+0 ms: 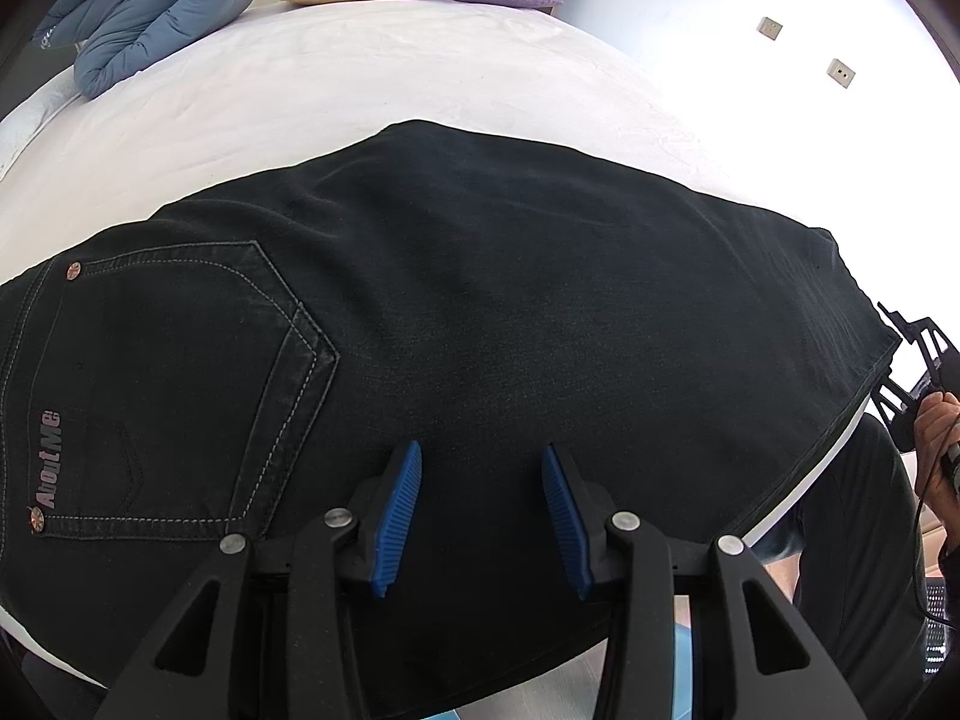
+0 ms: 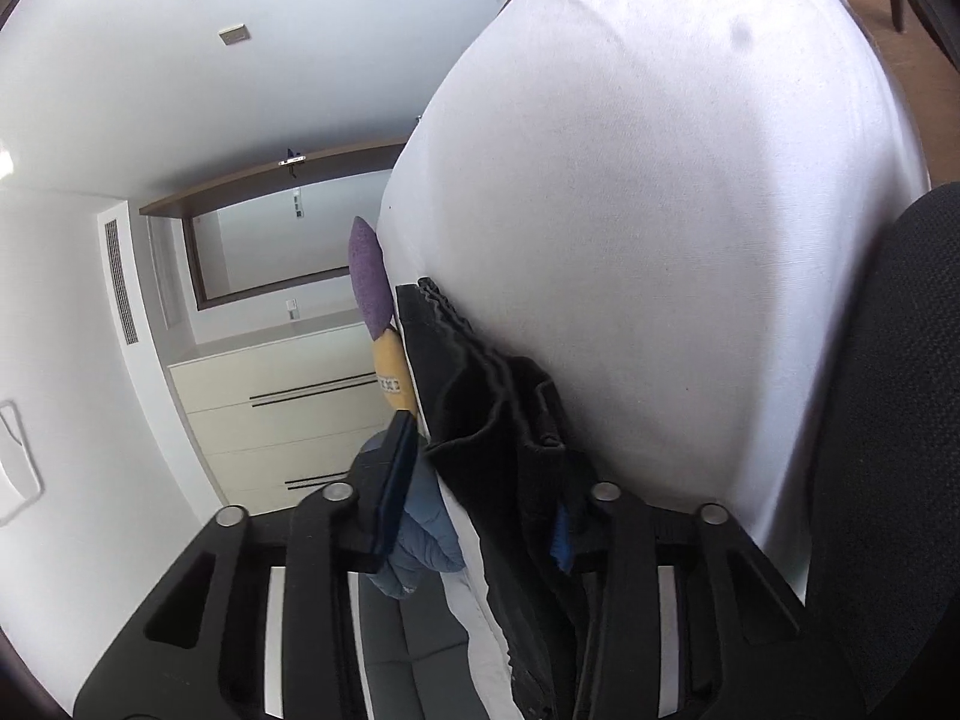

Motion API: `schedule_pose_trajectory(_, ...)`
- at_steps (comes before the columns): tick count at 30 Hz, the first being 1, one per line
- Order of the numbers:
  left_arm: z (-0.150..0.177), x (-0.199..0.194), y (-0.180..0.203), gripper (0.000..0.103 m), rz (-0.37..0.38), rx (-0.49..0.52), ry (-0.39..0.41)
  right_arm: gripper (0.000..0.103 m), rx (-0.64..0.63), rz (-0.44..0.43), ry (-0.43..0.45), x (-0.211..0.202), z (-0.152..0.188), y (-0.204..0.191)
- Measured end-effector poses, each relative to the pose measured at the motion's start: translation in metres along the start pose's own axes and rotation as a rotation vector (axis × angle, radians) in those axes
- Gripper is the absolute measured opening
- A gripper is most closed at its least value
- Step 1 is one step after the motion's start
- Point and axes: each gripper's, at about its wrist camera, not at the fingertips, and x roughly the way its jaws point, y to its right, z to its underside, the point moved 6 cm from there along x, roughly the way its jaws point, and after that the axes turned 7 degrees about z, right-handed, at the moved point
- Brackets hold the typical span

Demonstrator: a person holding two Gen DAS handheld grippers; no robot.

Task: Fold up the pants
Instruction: 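Regrasp the jeans with the left gripper while the right gripper holds the hem, then fold the leg hem held by the right gripper over toward the waistband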

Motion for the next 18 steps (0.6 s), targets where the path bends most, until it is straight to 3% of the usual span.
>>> schedule_pose_trajectory(3,0.0,0.0,-0.001,0.045,-0.001,0.0,-0.003,0.017,-0.001,0.015,0.005,0.015,-0.006,0.001)
schedule_pose_trajectory(6,0.0,-0.001,-0.002,0.045,-0.003,0.0,-0.007,0.013,-0.03,0.04,0.015,0.019,-0.008,-0.001)
schedule_pose_trajectory(18,0.0,-0.002,-0.01,0.045,0.016,-0.032,-0.022,0.01,-0.33,0.251,0.083,0.033,0.01,-0.08)
